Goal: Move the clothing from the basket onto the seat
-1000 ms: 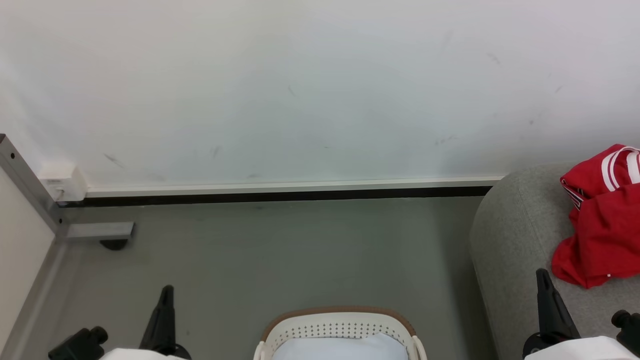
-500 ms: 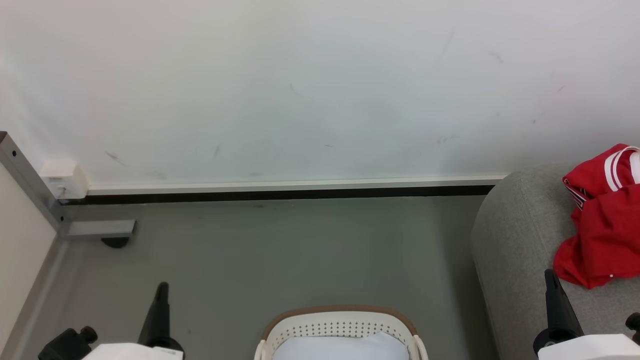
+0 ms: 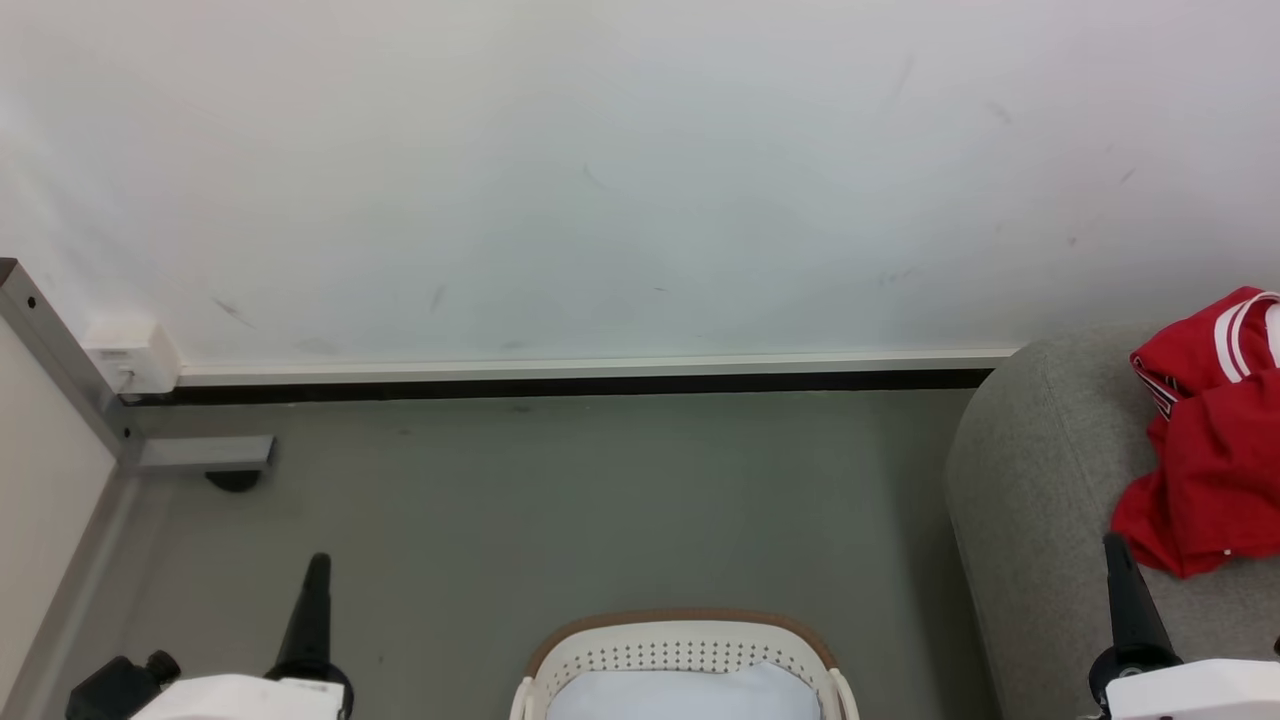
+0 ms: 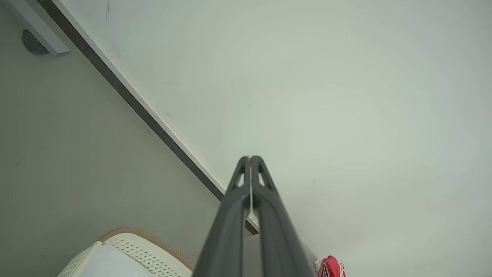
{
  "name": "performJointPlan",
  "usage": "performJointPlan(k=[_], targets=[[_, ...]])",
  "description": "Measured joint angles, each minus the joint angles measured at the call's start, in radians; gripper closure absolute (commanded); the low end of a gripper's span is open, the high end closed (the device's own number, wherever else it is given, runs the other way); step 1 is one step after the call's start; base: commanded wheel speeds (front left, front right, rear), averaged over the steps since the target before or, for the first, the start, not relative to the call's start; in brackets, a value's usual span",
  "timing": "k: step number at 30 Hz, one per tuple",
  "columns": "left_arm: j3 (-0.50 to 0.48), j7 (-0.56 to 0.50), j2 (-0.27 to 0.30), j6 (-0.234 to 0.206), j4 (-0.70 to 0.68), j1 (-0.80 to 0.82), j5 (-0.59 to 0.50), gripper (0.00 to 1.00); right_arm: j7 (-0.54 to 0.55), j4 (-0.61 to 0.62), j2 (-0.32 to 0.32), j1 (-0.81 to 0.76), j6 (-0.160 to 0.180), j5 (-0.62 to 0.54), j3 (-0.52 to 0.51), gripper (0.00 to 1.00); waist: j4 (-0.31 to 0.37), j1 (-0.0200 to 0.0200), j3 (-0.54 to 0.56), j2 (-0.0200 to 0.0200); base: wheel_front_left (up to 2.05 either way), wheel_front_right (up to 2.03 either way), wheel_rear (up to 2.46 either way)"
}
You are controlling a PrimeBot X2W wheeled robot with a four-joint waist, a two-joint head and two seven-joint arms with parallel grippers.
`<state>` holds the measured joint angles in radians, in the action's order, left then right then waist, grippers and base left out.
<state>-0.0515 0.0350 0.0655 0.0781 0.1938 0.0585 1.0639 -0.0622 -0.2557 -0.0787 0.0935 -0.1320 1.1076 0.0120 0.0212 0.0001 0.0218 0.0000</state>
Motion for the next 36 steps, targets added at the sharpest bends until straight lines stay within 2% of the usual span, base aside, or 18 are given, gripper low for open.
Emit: performJointPlan(k=[36], targets=[[-0.038, -0.087, -0.01, -0.019, -0.023, 0.024, 0.327, 1.0, 0.045, 0.001, -0.039, 0.013, 0.0, 0.364, -0.004, 1.0, -0.011, 0.0, -0.01, 0.0, 0.0, 0.0, 0.0]])
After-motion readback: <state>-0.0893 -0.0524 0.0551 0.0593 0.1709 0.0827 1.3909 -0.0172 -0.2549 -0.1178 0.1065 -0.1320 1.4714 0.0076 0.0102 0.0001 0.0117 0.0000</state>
